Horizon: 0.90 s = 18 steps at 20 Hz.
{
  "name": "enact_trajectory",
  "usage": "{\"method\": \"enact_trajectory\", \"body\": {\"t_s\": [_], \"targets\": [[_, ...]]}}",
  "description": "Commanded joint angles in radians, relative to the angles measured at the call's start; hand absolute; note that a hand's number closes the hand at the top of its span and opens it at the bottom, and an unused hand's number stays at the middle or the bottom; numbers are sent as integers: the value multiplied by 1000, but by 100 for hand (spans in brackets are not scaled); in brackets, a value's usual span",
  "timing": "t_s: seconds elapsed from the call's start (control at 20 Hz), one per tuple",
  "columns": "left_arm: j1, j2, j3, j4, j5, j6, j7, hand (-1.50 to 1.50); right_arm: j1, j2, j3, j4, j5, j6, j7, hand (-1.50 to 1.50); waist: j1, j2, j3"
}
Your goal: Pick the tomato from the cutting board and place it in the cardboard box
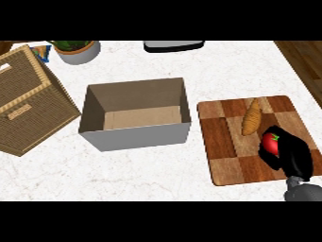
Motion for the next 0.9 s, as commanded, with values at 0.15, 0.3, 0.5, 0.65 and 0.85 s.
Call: {"method": "enact_trajectory", "body": {"t_s": [0.15,0.3,0.5,0.65,0.85], "targets": [[66,-49,-30,39,12,-19,25,0,17,80,108,-263,243,-112,224,150,6,18,-18],[54,-44,-35,27,9,-28,28,0,9,144,175,-371,365,-79,339,150,21,27,-14],[39,-47,-45,7,16,-47,53,0,-35,251,252,-520,494,56,516,150,53,36,-8],[22,-84,-76,21,4,-40,33,0,-106,359,313,-598,591,160,654,150,68,46,-7],[7,-81,-77,16,5,-61,26,0,-251,363,366,-667,623,278,895,150,115,54,-2]]}}
